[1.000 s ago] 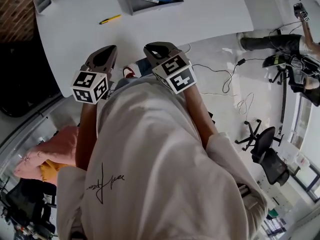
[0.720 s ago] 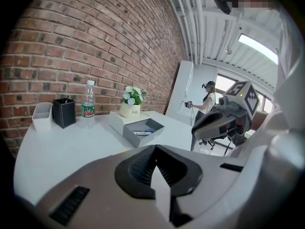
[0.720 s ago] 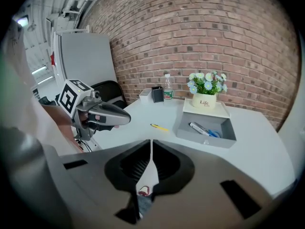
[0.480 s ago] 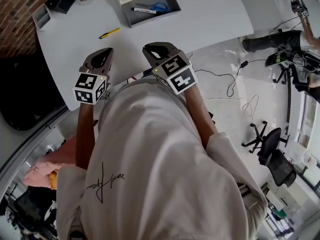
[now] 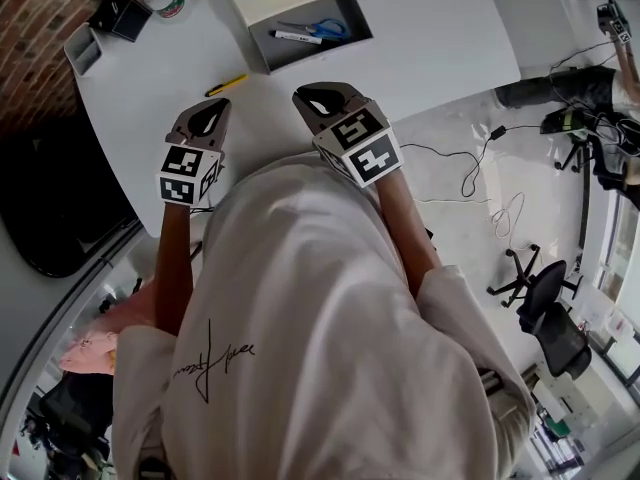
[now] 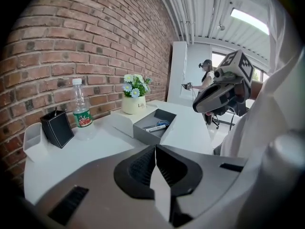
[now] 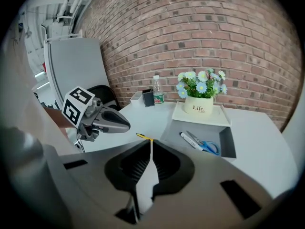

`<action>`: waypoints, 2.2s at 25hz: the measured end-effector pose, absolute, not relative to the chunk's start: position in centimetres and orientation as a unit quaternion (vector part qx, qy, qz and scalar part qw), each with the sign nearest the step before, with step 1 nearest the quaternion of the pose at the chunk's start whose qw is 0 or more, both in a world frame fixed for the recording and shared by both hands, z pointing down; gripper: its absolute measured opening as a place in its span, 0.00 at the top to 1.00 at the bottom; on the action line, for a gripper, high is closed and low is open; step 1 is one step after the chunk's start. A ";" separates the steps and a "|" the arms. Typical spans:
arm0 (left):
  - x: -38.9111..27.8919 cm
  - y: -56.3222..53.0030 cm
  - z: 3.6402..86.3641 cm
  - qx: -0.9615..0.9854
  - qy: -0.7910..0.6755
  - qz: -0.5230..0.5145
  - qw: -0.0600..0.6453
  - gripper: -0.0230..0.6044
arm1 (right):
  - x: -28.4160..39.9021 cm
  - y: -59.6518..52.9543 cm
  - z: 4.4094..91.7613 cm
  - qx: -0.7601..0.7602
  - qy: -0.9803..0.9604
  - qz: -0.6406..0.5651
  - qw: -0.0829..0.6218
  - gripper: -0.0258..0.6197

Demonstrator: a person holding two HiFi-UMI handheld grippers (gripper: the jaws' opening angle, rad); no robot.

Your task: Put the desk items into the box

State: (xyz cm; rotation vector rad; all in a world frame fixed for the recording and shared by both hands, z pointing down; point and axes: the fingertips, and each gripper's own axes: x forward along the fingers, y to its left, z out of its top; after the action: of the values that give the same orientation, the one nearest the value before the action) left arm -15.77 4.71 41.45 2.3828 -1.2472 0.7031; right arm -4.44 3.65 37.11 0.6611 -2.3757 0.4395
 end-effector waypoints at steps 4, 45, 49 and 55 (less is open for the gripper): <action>-16.8 3.3 43.0 0.837 -0.439 0.276 0.176 0.95 | -4.2 2.2 37.8 0.255 -0.894 0.180 0.320 0.91; -18.8 0.2 52.1 0.828 -0.340 0.418 0.157 0.85 | -5.3 0.7 43.1 0.230 -0.860 0.256 0.376 0.91; -18.6 0.0 52.2 0.828 -0.339 0.417 0.163 0.85 | -5.2 0.6 43.1 0.231 -0.860 0.255 0.376 0.91; -18.5 0.0 52.5 0.824 -0.339 0.421 0.168 0.85 | -4.9 0.6 43.1 0.235 -0.857 0.258 0.378 0.91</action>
State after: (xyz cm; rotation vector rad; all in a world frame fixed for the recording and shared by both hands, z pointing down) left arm -18.53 0.00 52.51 2.3457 -0.9637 1.1982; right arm -4.85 0.58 43.11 0.6014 -2.1913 0.6585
